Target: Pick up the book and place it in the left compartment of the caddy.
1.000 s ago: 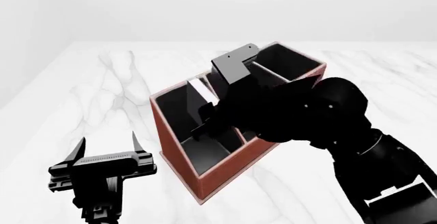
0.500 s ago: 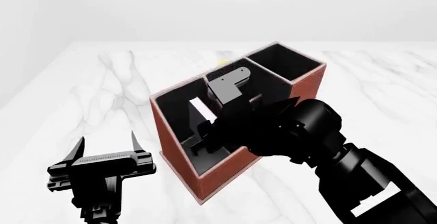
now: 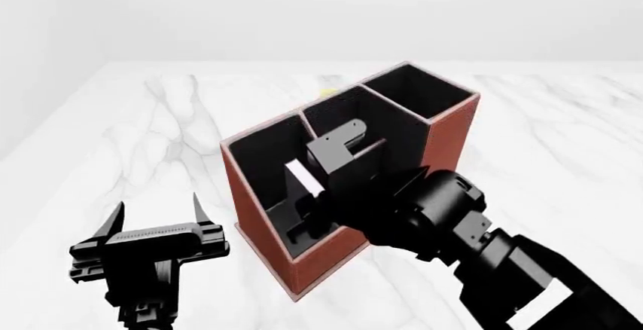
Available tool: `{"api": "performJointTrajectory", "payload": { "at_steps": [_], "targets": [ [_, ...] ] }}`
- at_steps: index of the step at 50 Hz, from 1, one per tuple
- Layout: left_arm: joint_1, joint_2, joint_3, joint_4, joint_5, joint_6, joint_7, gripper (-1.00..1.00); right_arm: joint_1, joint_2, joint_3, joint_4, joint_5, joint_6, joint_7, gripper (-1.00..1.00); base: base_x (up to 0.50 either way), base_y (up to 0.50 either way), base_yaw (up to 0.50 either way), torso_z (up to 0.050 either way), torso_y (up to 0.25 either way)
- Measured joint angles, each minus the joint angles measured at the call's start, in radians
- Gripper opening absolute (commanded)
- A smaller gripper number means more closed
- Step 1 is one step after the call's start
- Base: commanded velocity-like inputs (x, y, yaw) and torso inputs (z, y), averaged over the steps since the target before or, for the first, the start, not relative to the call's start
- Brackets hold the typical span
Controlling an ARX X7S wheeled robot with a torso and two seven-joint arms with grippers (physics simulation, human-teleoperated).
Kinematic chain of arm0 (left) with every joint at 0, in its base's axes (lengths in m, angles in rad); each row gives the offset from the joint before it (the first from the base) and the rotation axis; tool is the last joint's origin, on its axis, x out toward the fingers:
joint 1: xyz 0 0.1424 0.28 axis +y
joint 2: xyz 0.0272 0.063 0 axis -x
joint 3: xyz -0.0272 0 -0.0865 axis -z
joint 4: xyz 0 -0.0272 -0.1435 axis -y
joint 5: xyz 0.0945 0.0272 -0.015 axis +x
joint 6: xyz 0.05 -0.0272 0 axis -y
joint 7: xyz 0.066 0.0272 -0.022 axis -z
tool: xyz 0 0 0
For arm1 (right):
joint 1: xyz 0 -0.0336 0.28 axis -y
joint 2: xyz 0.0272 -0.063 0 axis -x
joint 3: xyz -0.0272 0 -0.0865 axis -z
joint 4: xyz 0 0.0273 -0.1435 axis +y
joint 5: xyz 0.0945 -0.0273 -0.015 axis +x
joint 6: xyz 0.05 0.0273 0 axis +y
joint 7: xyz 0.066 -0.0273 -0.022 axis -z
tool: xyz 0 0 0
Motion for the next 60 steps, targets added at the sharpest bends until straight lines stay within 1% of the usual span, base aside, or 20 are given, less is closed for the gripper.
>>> {"api": "performJointTrajectory", "payload": {
  "at_steps": [24,25,48,53,60],
  "targets": [
    [-0.001,-0.006,0.006,0.001,-0.007,0.002,-0.007,1.00,-0.016,-0.014,-0.029,0.054,-0.028,-0.043,-0.032,-1.00,0.00,0.00,0.00,0.000,0.001],
    [-0.001,-0.006,0.006,0.000,-0.007,0.003,-0.007,1.00,-0.016,-0.014,-0.029,0.055,-0.028,-0.045,-0.032,1.00,0.00,0.00,0.00,0.000,0.000],
    [-0.001,-0.012,0.010,-0.004,-0.013,0.009,-0.012,1.00,0.005,-0.014,-0.009,0.045,-0.049,-0.047,-0.035,1.00,0.00,0.00,0.00,0.000,0.000],
    [-0.001,-0.013,0.010,-0.004,-0.014,0.010,-0.013,1.00,0.021,0.013,0.026,-0.022,-0.009,-0.013,0.002,1.00,0.00,0.00,0.00,0.000,0.000],
    [0.000,-0.015,0.012,-0.003,-0.015,0.011,-0.016,1.00,0.041,0.085,0.115,-0.178,0.078,0.044,0.100,1.00,0.00,0.00,0.00,0.000,0.000]
  ]
}}
